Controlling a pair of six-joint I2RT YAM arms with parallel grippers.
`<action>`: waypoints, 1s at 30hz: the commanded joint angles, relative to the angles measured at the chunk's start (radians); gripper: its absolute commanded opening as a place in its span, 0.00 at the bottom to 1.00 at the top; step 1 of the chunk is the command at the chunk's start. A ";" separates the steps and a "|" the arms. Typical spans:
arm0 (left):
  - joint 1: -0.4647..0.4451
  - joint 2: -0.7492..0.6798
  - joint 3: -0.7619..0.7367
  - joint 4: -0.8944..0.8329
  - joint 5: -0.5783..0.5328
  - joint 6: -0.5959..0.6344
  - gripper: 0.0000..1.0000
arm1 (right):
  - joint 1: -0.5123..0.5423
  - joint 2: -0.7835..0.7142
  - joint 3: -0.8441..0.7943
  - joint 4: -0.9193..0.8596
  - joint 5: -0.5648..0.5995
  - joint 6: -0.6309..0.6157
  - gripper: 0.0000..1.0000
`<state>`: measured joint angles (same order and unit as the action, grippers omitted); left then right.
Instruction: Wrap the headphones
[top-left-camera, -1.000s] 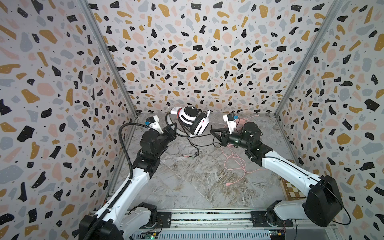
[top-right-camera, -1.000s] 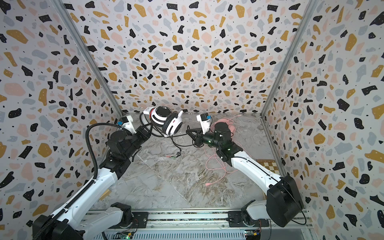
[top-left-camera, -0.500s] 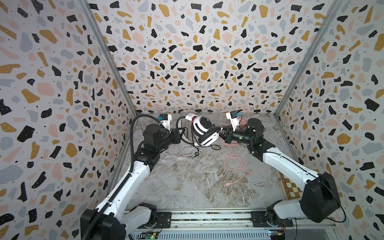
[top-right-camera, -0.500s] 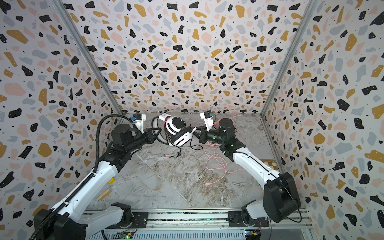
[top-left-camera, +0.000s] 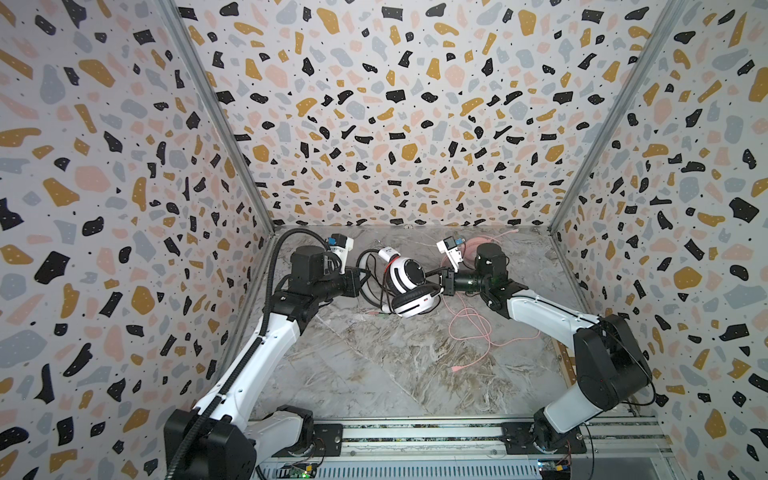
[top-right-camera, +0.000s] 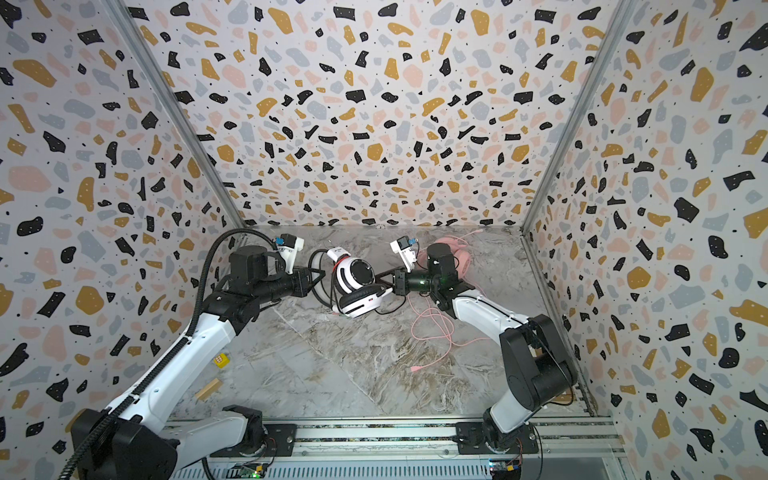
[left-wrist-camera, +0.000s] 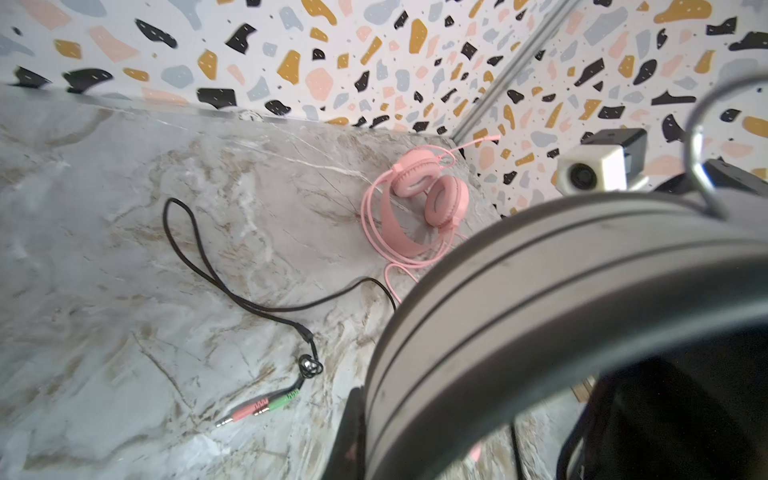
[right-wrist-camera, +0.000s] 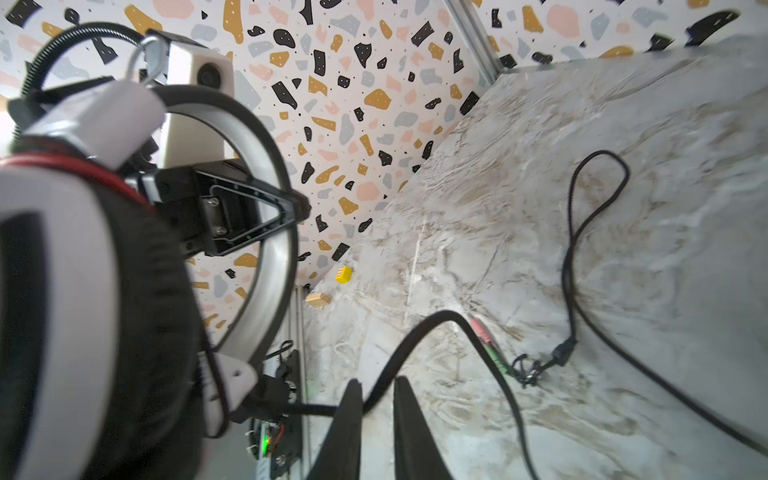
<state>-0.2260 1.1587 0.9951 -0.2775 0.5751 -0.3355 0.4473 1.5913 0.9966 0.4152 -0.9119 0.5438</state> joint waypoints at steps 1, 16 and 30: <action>0.015 -0.024 0.016 -0.002 0.141 -0.033 0.00 | -0.024 -0.033 -0.001 -0.056 -0.005 -0.059 0.34; 0.057 -0.086 0.055 -0.130 0.161 -0.009 0.00 | -0.013 0.168 0.103 -0.538 0.472 -0.338 0.49; 0.077 -0.116 0.005 -0.065 0.123 -0.043 0.00 | 0.230 0.328 0.234 -0.672 0.741 -0.408 0.54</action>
<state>-0.1577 1.0668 1.0004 -0.4469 0.6666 -0.3313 0.6533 1.9305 1.2289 -0.2115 -0.2279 0.1539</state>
